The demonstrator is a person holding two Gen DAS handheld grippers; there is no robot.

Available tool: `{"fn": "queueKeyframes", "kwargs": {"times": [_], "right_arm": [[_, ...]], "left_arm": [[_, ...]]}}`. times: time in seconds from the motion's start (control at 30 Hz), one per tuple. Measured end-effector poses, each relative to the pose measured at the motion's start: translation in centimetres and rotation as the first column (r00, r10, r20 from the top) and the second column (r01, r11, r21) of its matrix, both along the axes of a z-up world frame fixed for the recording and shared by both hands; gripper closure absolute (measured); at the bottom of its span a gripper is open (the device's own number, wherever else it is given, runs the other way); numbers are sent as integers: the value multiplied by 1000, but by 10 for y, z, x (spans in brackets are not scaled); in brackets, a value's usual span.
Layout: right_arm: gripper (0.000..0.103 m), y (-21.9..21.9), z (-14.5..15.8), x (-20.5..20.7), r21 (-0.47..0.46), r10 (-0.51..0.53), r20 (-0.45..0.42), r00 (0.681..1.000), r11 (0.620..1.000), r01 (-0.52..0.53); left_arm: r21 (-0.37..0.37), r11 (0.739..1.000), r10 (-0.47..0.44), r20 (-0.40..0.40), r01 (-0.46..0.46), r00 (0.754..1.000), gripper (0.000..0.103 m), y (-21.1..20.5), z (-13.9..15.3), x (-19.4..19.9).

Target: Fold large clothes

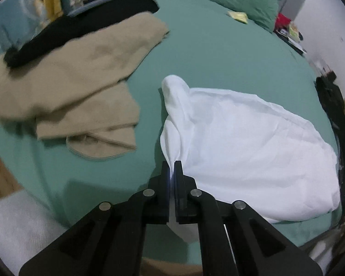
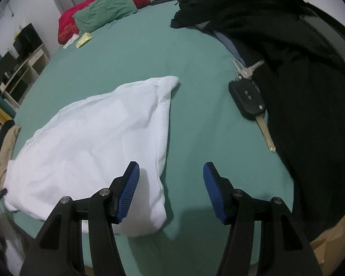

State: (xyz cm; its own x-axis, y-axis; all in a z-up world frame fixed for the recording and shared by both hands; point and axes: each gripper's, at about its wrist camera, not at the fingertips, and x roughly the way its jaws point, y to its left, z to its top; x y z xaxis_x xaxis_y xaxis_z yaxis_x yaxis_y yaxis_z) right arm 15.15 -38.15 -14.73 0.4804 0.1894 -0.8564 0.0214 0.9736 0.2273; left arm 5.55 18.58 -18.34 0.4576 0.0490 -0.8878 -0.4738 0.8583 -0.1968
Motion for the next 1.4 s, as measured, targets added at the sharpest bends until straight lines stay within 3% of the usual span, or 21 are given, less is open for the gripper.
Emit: {"fn": "queueKeyframes", "kwargs": {"times": [0.07,0.17,0.27,0.33,0.37,0.47,0.6,0.77,0.83,0.93,1.0,1.1,1.23,1.4], "right_arm": [[45,6,0,-2,23,27,-2,1000,999,-27],[45,18,-9,-1,38,63,-39,997,997,-61],[46,24,-22,-10,108,49,-66,997,993,-42],[85,34,-25,-13,121,96,-65,993,989,-87],[92,38,-27,-13,153,126,-69,990,982,-115],[93,41,-24,-14,152,165,-47,985,976,-157],[94,3,-13,-20,183,63,-22,998,981,-58],[94,4,-1,-28,82,69,-17,997,994,-67],[94,8,-3,-25,68,53,-28,998,996,-51],[79,11,-4,-23,37,13,-43,999,999,-11],[57,4,0,-30,18,-38,-21,999,999,39],[43,2,19,-38,-46,-96,68,993,994,100],[36,35,38,-33,-53,13,185,983,999,-3],[31,94,24,-18,-69,176,163,971,984,-166]], "left_arm": [[-28,999,18,-4,-18,1000,96,-1,-1,-2],[-3,999,49,-4,-49,999,84,-7,2,-6],[-10,1000,19,-17,-19,1000,70,-18,-3,-4],[-38,999,-32,-47,30,998,67,-24,-10,-4],[-42,998,-51,-63,48,997,66,-27,-13,-5],[18,996,-83,-81,85,993,65,-40,-14,-5],[4,996,-88,-83,89,993,65,-42,-12,-6],[24,994,-105,-97,108,990,65,-44,-11,-2],[30,994,-101,-97,105,990,65,-45,-6,-5],[52,993,-103,-52,105,993,65,-49,7,-9],[69,992,-108,-9,109,994,65,-56,16,-10],[103,985,-149,74,141,986,65,-69,34,-4],[39,972,-235,136,232,962,65,-92,39,18],[-24,944,-325,113,330,939,65,-125,16,41]]}}
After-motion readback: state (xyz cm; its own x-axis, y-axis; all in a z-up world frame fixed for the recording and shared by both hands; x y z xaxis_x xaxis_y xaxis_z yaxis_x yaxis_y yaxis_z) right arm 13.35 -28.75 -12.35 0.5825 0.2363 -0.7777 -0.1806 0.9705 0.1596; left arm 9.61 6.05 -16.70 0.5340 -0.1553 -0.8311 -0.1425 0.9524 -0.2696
